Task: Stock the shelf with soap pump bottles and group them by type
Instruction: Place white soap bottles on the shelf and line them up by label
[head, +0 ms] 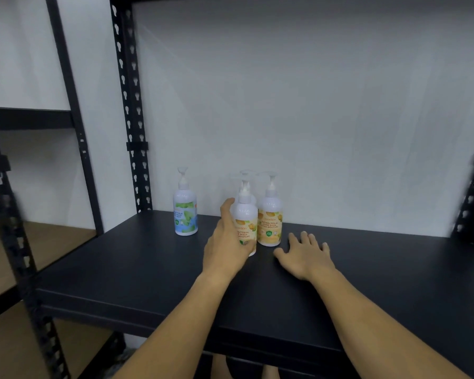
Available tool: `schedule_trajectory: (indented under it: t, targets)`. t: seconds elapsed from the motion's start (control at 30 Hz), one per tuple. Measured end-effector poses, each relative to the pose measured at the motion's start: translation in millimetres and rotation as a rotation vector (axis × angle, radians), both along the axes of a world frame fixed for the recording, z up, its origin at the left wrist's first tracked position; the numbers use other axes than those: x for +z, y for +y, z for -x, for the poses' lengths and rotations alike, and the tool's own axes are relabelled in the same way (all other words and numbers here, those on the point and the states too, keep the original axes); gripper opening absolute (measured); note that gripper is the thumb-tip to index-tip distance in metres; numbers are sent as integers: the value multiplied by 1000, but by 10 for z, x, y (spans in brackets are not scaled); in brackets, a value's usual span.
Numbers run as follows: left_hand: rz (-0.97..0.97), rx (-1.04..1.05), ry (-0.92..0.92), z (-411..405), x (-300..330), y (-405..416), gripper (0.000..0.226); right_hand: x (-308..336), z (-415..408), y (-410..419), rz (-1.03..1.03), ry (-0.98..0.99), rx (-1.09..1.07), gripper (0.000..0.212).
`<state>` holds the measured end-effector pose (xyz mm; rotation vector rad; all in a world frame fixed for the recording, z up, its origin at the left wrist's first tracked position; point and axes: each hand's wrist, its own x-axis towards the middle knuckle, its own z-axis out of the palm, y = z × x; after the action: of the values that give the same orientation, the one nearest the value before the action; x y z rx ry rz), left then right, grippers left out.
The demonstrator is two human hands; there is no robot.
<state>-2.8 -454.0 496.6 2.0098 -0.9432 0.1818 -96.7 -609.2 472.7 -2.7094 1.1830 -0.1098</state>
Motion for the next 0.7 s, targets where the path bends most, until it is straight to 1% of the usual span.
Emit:
schedule_trajectory:
  t: [0.23,0.7]
  targets:
    - [54,11,22,-52,-59,28,83,-9,11,-10,-11,10,-3,78]
    - [78,45,2,-115,-100,-2,85,-6,1,-25,-7,6,-4,78]
